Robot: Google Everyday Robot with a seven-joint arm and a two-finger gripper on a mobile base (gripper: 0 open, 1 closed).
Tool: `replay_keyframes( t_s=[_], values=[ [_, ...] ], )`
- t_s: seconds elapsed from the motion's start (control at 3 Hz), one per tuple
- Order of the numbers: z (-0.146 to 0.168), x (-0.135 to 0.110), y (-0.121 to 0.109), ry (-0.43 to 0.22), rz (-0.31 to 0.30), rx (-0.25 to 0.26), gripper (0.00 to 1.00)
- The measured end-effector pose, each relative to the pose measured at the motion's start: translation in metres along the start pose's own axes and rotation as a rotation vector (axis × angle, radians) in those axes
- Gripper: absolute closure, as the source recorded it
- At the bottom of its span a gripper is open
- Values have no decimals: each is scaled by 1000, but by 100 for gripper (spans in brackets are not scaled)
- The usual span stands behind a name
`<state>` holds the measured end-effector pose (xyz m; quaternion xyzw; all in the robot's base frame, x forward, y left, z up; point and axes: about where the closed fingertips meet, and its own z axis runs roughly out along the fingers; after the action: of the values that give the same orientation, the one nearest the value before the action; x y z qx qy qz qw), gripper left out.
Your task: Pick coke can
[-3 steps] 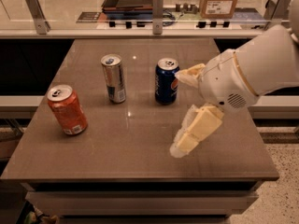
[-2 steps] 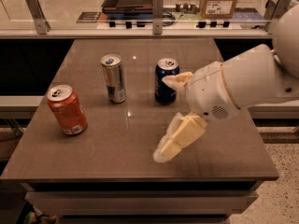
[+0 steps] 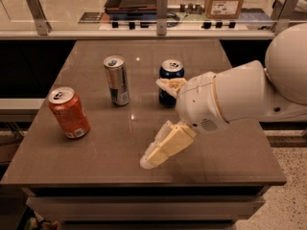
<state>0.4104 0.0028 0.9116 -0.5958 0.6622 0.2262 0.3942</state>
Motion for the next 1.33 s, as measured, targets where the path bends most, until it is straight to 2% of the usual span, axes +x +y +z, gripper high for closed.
replay_keyframes(
  t_s=[0.33,0.67,1.33],
  values=[
    [5,1,-1,-45,3,2,0],
    [26,0,-1,-126,-3,-1,0],
    [73,-30,8,-265,-50,-34,0]
  ],
)
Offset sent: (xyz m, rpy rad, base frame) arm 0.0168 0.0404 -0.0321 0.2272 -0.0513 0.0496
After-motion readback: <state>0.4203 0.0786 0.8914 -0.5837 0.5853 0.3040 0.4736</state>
